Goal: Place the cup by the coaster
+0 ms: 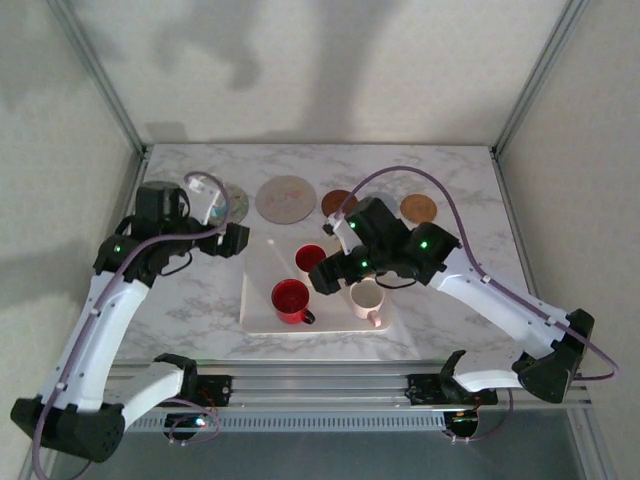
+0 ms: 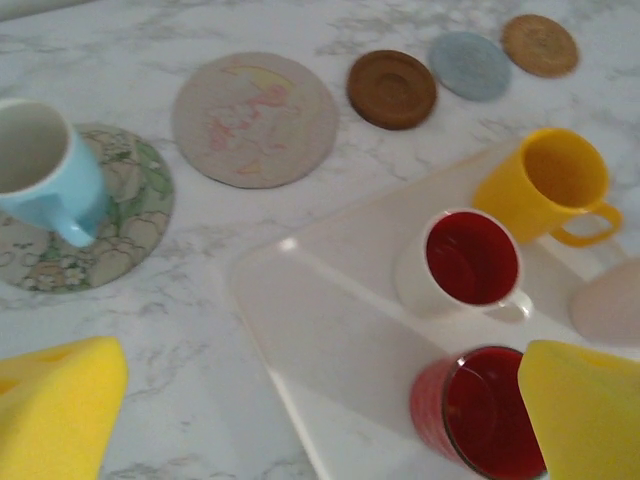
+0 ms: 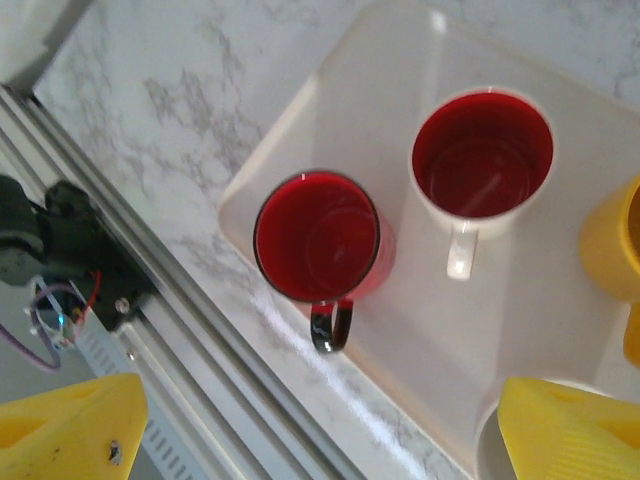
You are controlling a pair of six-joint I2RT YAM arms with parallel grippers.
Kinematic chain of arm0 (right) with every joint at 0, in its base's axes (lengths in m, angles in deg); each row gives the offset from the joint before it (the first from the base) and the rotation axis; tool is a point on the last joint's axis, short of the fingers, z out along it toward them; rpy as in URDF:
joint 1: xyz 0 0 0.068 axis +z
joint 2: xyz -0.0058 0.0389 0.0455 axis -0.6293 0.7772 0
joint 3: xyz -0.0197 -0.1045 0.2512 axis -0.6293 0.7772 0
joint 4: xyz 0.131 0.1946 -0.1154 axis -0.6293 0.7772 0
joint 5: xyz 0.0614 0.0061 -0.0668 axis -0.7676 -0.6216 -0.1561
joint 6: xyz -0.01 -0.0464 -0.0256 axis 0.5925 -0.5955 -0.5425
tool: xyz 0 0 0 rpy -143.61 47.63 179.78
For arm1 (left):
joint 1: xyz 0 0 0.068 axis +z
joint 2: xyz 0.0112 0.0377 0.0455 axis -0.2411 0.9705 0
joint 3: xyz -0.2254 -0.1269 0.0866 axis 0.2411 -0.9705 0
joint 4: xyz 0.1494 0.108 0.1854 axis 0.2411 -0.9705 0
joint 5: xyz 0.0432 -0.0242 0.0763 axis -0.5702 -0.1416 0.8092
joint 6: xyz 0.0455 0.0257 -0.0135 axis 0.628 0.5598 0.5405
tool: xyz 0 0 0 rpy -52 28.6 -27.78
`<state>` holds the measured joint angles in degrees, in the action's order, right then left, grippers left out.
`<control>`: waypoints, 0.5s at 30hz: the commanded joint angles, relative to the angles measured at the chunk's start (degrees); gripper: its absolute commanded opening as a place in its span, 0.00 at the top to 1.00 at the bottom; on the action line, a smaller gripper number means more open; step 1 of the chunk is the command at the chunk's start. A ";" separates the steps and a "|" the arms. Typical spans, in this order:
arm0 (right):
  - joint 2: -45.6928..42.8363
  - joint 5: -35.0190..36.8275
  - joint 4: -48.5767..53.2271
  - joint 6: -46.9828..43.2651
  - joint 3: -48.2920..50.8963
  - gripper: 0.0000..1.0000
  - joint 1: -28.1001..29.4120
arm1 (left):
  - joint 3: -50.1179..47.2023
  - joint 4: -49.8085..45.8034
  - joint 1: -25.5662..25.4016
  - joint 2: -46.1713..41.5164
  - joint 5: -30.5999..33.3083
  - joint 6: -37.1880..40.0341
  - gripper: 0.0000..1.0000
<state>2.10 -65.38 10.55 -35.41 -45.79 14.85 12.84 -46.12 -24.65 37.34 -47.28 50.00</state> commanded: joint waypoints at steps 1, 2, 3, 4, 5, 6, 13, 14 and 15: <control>-1.17 4.27 4.02 -1.25 1.44 0.11 3.01 | -3.73 -0.34 -0.46 -5.07 -7.35 3.23 0.00; -1.35 4.59 4.23 -1.05 2.05 0.12 3.86 | -5.05 -0.08 -0.41 -6.55 -8.22 3.45 0.00; -1.58 4.96 4.25 -0.73 2.74 0.12 4.52 | -6.25 0.07 -0.42 -8.04 -8.84 3.68 0.00; -1.64 5.21 4.17 -0.52 3.31 0.13 5.15 | -7.19 0.01 -0.46 -9.19 -9.38 4.12 0.00; -1.71 5.42 4.15 -0.19 4.02 0.14 5.75 | -8.20 0.00 -0.45 -10.37 -9.71 4.59 0.00; -1.61 5.69 4.03 0.12 4.66 0.15 6.30 | -9.14 -0.08 -0.42 -11.41 -9.72 5.02 0.00; 0.13 7.46 -1.16 2.28 10.73 0.20 10.01 | -14.96 3.20 -0.46 -17.48 -11.52 8.62 0.00; 0.97 7.46 -1.62 2.77 11.12 0.21 10.41 | -15.85 3.47 -0.45 -18.15 -12.45 9.36 0.00; 1.87 7.62 -2.02 3.22 11.17 0.22 10.95 | -16.43 3.20 -0.45 -18.56 -13.75 10.33 0.00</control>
<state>2.25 -59.34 11.33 -34.19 -35.67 24.51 -1.80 -44.57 -24.76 20.27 -57.29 57.17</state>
